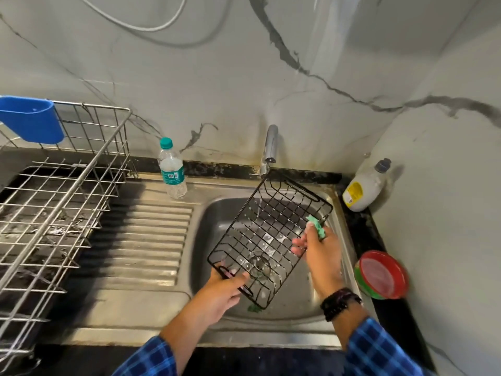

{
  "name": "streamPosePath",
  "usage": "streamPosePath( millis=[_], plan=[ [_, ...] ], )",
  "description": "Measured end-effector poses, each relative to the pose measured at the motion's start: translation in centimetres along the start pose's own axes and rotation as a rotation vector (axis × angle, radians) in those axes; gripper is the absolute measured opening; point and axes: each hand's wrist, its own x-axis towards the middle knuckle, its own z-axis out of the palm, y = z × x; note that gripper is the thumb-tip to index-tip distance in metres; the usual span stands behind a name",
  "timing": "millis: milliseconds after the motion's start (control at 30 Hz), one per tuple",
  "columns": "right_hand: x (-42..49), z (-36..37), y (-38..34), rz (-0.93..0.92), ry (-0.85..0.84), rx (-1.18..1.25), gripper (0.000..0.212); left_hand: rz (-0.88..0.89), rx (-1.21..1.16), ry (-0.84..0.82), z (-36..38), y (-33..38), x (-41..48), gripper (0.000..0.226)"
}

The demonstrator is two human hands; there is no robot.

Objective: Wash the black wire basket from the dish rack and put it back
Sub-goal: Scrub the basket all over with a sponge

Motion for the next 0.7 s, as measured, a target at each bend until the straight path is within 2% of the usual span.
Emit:
streamPosePath(
  millis=[67,133,233,300,333,400,467,533,633,700],
  plan=[
    [-0.8,-0.1,-0.8,-0.088,-0.051,-0.155,0.022,0.053,-0.092,0.067,-0.6,0.4,-0.7,0.118],
    [-1.3,-0.2,-1.2,-0.18,-0.109,-0.278,0.017,0.235,0.004,0.234,-0.8,1.6,-1.9,0.101],
    [-1.5,-0.1,-1.6,-0.267,-0.265,-0.423,0.009,0.786,0.531,0.529,-0.5,5.3,-3.2,0.078],
    [-1.3,0.1,-1.3,-0.304,-0.392,-0.531,0.009,1.095,0.942,0.497,0.2,8.6,-3.2,0.069],
    [-1.0,0.1,-1.0,-0.323,-0.442,-0.571,0.008,1.159,1.154,0.425,0.7,10.0,-2.5,0.063],
    [-0.4,-0.1,-0.4,-0.341,-0.509,-0.599,0.012,1.073,1.517,0.299,2.0,12.1,-1.4,0.05],
    [0.1,-0.4,0.1,-0.307,-0.527,-0.562,0.019,1.019,1.648,0.24,2.6,12.7,-0.6,0.043],
    [0.5,-0.5,0.4,-0.282,-0.508,-0.523,0.026,1.111,1.723,0.28,2.8,12.2,-0.3,0.042],
    [0.9,-0.6,0.5,-0.397,-0.429,-0.579,0.013,1.226,1.677,0.351,3.5,10.9,-0.3,0.039],
    [1.2,-0.3,0.1,-0.515,-0.307,-0.605,0.017,1.225,1.567,0.379,4.3,10.2,-0.4,0.041]
  ],
)
